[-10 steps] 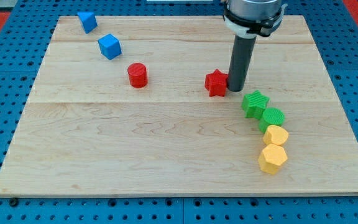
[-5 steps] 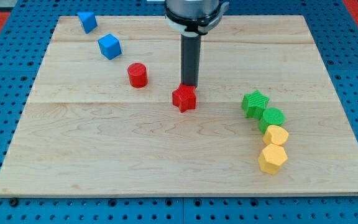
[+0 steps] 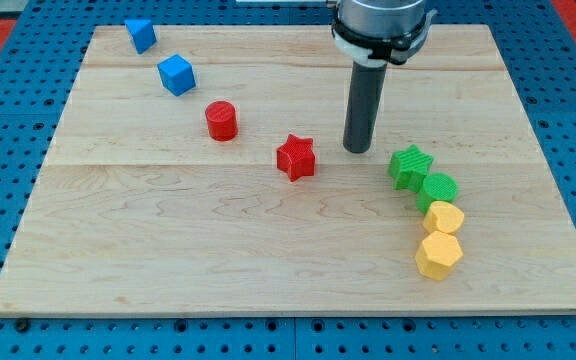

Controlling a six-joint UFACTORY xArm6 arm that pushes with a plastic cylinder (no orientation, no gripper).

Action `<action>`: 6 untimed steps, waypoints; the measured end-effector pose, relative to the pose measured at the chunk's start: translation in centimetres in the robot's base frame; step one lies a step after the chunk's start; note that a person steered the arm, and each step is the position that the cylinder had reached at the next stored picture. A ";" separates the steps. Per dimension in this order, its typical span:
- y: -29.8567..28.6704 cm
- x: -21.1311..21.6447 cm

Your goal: Place the red star diagonally to the yellow hexazon

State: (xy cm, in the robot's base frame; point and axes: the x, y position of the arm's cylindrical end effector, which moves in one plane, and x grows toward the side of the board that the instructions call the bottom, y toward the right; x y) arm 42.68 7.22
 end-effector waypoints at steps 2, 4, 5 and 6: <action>-2.6 0.8; -6.6 0.8; -5.2 2.3; -2.8 5.7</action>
